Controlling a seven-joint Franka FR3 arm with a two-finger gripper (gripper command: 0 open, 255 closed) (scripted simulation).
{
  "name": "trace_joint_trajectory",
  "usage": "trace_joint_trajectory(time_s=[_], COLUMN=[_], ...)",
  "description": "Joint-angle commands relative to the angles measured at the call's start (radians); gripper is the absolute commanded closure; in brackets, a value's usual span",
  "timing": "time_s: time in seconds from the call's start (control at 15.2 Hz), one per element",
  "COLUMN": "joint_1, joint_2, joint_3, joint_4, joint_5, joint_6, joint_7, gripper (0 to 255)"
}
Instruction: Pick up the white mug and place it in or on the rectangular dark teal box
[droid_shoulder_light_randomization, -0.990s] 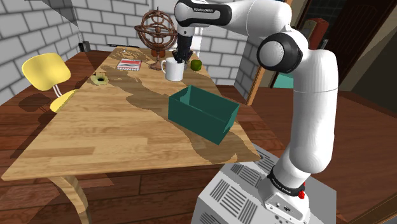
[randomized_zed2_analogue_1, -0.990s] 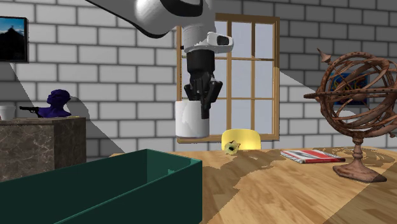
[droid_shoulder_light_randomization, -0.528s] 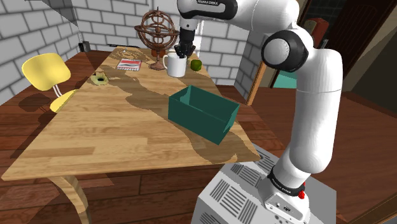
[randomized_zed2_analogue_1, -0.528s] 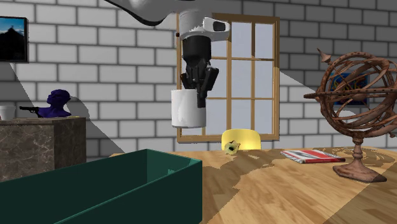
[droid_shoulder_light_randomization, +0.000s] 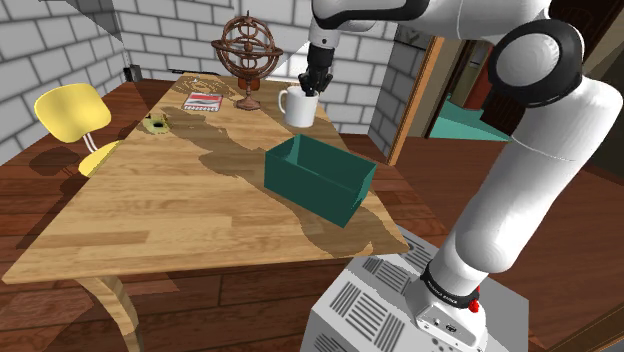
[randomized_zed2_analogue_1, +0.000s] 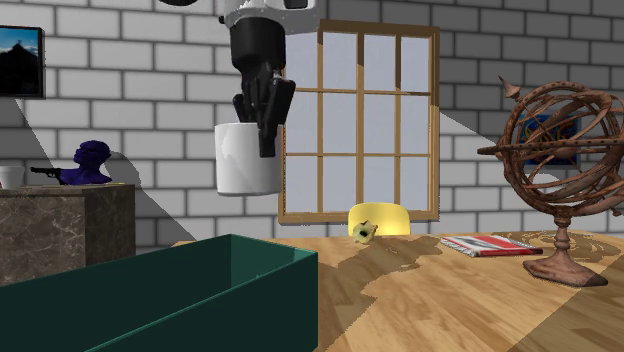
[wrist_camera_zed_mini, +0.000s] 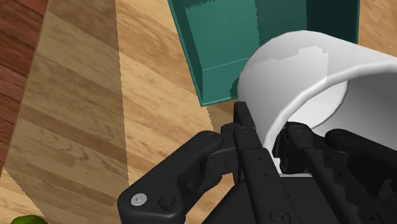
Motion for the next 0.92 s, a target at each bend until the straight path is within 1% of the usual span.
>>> trace_joint_trajectory(time_s=[0.0,0.4,0.86], joint_1=[0.001,-0.006,-0.007], joint_2=[-0.085,-0.319,-0.321], joint_3=[0.001,0.002,0.0], joint_4=[-0.105,-0.334,-0.43], joint_5=[-0.009,-0.033,-0.033], joint_6=[0.02,0.016,0.11], joint_7=[0.002,0.005,0.004], gripper=[255,255,255])
